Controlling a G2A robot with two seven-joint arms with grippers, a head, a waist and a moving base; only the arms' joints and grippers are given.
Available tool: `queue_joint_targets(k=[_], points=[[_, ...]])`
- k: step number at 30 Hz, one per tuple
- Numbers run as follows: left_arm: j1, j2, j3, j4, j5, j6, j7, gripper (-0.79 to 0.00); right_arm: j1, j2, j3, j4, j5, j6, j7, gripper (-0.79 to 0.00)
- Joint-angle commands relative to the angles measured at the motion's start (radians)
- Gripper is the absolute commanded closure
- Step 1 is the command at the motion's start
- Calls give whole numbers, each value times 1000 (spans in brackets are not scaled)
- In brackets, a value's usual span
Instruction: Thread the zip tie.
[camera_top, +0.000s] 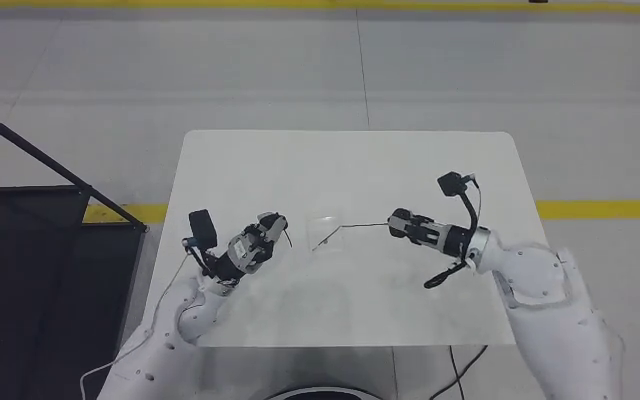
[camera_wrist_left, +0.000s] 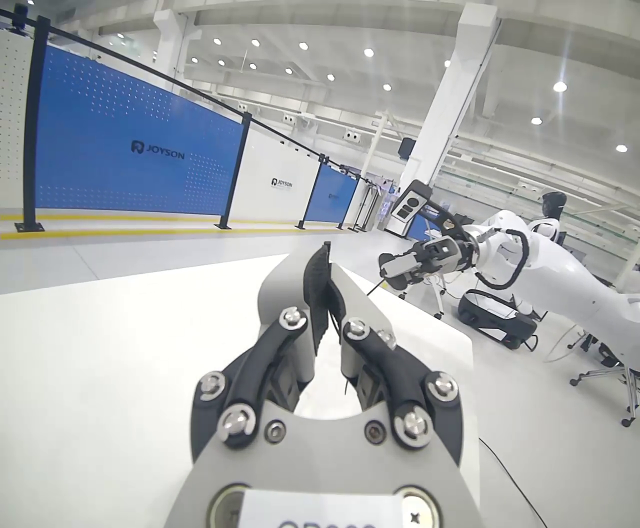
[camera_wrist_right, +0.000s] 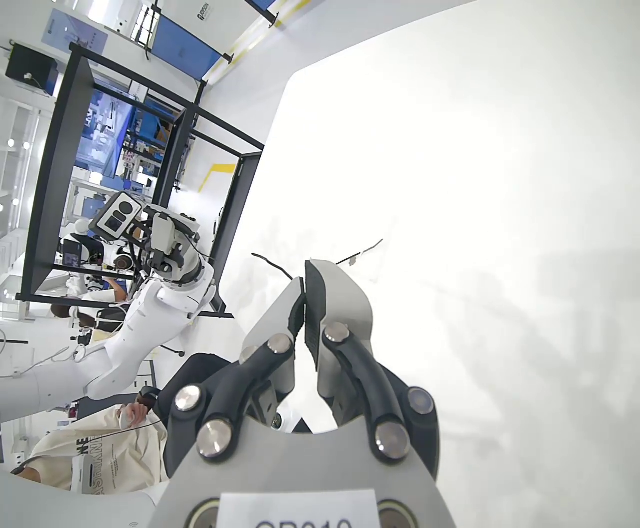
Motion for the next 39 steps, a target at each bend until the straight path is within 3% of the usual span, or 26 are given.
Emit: queue_joint_targets(k=[1, 6, 16, 23, 25, 34, 39], points=[[2, -1, 2, -12, -9, 7, -8, 0, 0, 0, 0, 0, 0, 0, 0, 0], [-5, -10, 19, -25, 81, 81, 21, 0, -6, 0, -4, -3, 6, 41, -27, 0], [-22, -36, 107, 8, 277, 210, 203, 0, 1, 5, 11, 2, 120, 133, 1, 0], [-46, -59, 158, 38, 346, 370, 244, 0, -23, 10, 28, -34, 171, 140, -4, 0], [-52, -64, 170, 49, 325, 370, 230, 0, -36, 11, 41, -42, 155, 136, -53, 0], [-52, -64, 170, 49, 325, 370, 230, 0, -36, 11, 41, -42, 155, 136, -53, 0], [-38, -69, 169, 26, 324, 419, 214, 0, -50, 10, 22, -58, 157, 161, -87, 0]])
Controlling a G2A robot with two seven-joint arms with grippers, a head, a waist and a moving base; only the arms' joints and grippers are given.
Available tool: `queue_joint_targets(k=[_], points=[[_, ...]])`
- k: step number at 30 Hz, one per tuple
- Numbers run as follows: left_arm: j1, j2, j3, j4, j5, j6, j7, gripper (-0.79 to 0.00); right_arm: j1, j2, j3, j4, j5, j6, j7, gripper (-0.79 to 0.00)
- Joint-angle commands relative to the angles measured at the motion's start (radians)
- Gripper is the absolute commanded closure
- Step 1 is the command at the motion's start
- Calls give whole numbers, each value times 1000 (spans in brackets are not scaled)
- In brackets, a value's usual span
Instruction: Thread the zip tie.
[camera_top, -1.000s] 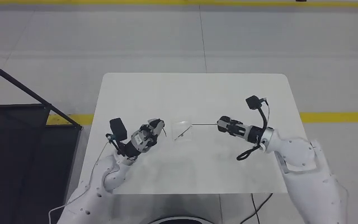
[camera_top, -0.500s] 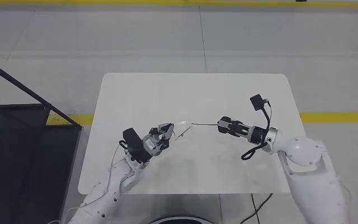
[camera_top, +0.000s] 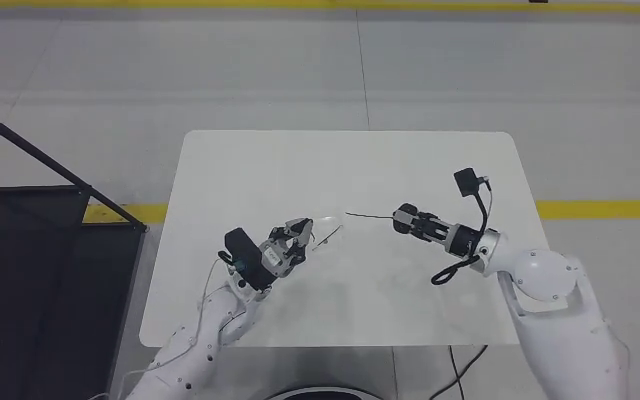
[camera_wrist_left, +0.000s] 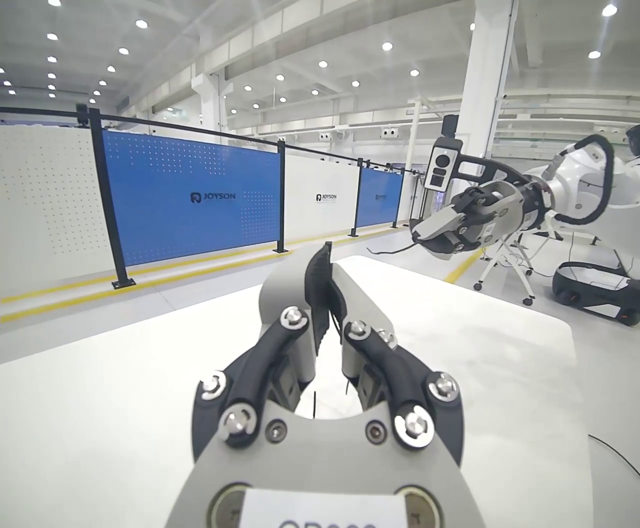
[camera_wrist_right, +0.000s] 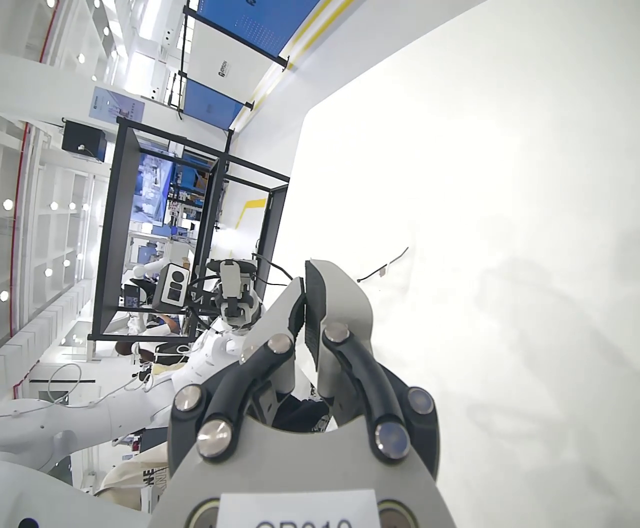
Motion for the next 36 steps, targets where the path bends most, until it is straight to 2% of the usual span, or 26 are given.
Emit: queue_joint_targets(k=[1, 10, 23, 36], points=[[6, -4, 2, -5, -15, 18, 9, 0, -3, -2, -10, -12, 29, 23, -17, 0], [5, -19, 8, 10, 1, 87, 47, 0, -45, 2, -29, -78, 53, 40, -4, 0], [-10, -40, 51, 28, 114, 186, 42, 0, -33, 2, -77, -98, 56, 106, -25, 0], [-14, -46, 62, 30, 142, 204, 41, 0, -22, 6, -77, -94, 70, 118, -40, 0]])
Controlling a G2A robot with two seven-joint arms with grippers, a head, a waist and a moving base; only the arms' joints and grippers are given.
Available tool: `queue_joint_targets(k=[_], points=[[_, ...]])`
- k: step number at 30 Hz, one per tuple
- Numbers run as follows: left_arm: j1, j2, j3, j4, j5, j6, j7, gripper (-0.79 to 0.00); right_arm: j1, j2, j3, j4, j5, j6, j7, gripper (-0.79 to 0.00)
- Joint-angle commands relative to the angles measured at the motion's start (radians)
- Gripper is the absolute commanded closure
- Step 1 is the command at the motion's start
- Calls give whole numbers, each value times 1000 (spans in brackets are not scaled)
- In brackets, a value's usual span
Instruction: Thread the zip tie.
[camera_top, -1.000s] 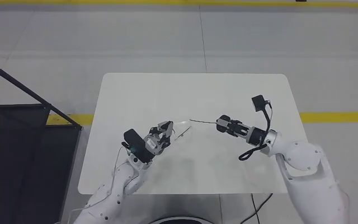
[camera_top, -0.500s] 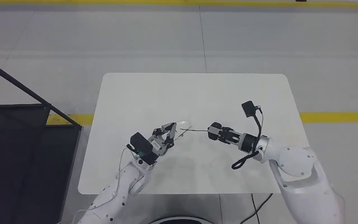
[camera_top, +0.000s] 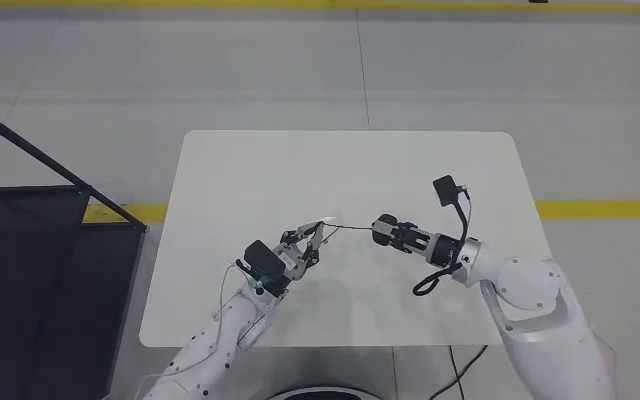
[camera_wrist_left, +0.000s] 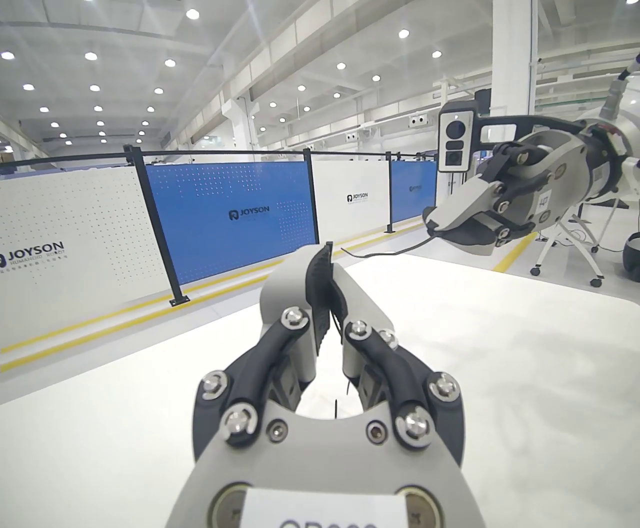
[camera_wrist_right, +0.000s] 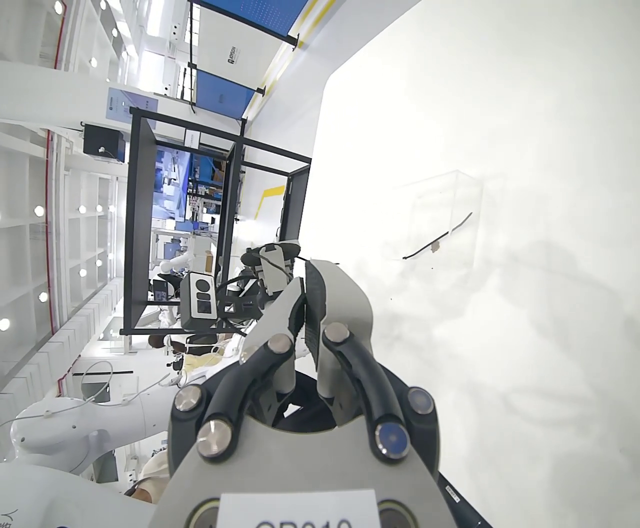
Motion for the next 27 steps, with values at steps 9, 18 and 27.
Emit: queue_joint_targets(k=[9, 18, 27], points=[[0, 0, 0, 0, 0, 0, 0, 0, -8, 5, 0, -14, -1, -6, 0, 0], [0, 0, 0, 0, 0, 0, 0, 0, -4, 7, -13, -16, -11, 8, -12, 0], [0, 0, 0, 0, 0, 0, 0, 0, -1, 8, -20, -15, -6, 13, -21, 0]])
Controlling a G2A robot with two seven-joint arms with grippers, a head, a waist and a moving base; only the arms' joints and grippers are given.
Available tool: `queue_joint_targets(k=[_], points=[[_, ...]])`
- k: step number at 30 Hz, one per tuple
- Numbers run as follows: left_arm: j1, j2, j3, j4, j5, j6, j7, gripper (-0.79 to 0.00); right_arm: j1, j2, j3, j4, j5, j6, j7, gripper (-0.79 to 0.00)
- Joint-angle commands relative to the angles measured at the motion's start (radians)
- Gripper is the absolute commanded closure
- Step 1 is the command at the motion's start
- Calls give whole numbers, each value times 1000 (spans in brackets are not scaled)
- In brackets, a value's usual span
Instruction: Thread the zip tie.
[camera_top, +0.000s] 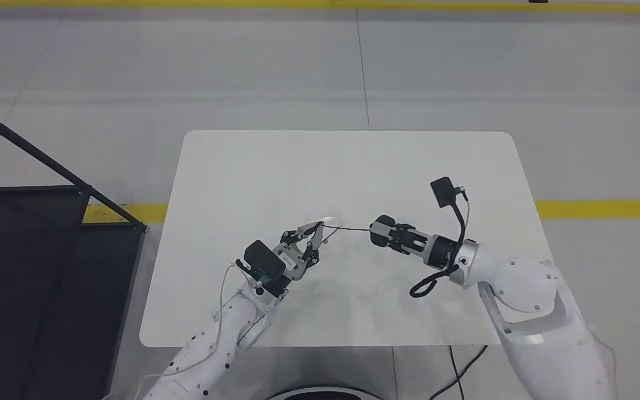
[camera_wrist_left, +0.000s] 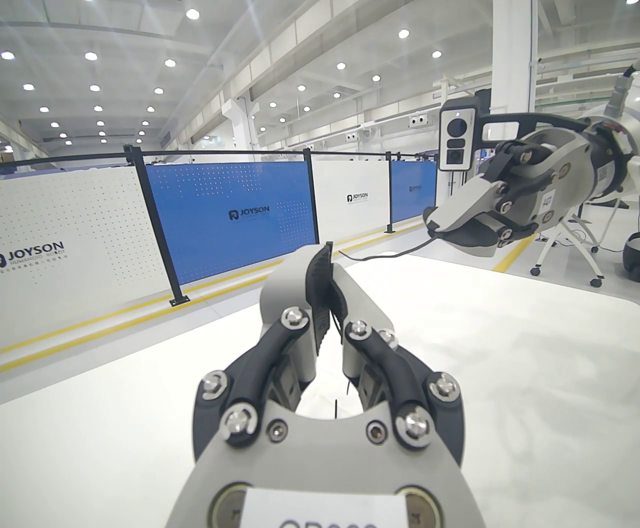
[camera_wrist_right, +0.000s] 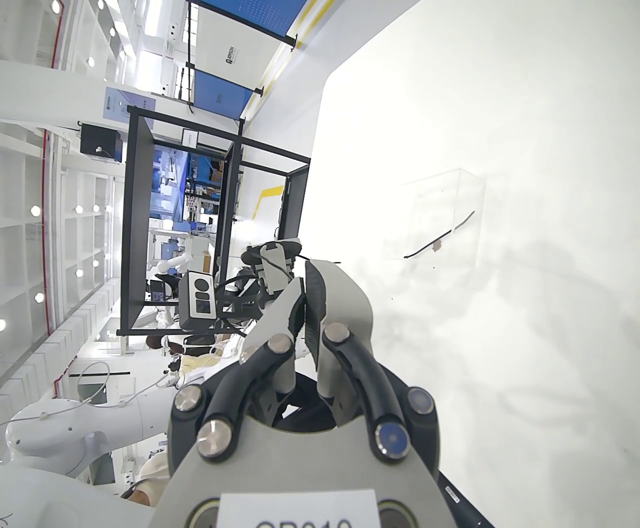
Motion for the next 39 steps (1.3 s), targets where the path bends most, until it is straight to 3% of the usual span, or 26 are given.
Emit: queue_joint_targets(k=[1, 39], points=[[0, 0, 0, 0, 0, 0, 0, 0, 2, 0, -3, 0, -2, 0, 0, 0], [0, 0, 0, 0, 0, 0, 0, 0, 4, 8, -13, 7, 28, -10, -22, 0]])
